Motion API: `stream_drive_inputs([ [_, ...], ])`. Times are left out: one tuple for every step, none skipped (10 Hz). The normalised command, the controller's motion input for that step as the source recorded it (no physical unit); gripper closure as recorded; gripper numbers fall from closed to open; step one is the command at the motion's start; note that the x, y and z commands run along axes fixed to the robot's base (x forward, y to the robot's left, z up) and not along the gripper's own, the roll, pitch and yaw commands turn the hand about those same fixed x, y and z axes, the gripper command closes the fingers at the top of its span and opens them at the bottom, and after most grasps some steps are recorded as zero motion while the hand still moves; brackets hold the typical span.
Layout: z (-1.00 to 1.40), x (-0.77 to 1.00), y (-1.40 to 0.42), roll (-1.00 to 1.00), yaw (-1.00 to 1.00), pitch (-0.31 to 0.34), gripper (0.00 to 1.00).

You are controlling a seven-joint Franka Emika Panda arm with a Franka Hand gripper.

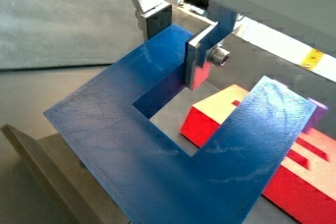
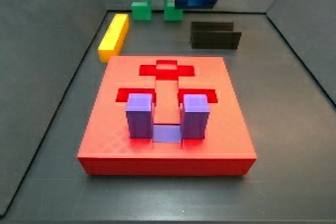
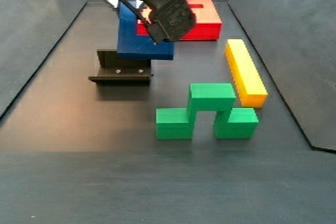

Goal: Pick up the blue object. Move up. Place the blue object on the fixture. Regrasp the blue object. Move to above the board. Insert the blue object.
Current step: Place the blue object on the fixture.

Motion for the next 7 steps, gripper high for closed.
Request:
stream_drive_inputs([
  [-0.28, 0.53, -0.26, 0.1, 0.15, 0.46, 1.0],
  [-0.07, 0.7, -0.14, 0.01, 0.21, 0.391, 1.0],
  [0.0, 0.85, 0.0, 0.0, 0.3, 0.289, 1.0],
  [0.0, 0.93, 0.0, 0.0, 0.25, 0.174, 1.0],
  [0.0, 0.93, 0.0, 0.0, 0.19, 0.043, 1.0],
  [-0.09, 0.93, 0.0, 0.0, 0.19, 0.037, 1.0],
  [-0.19, 0.85, 0.0, 0.0, 0.2, 0.0, 1.0],
])
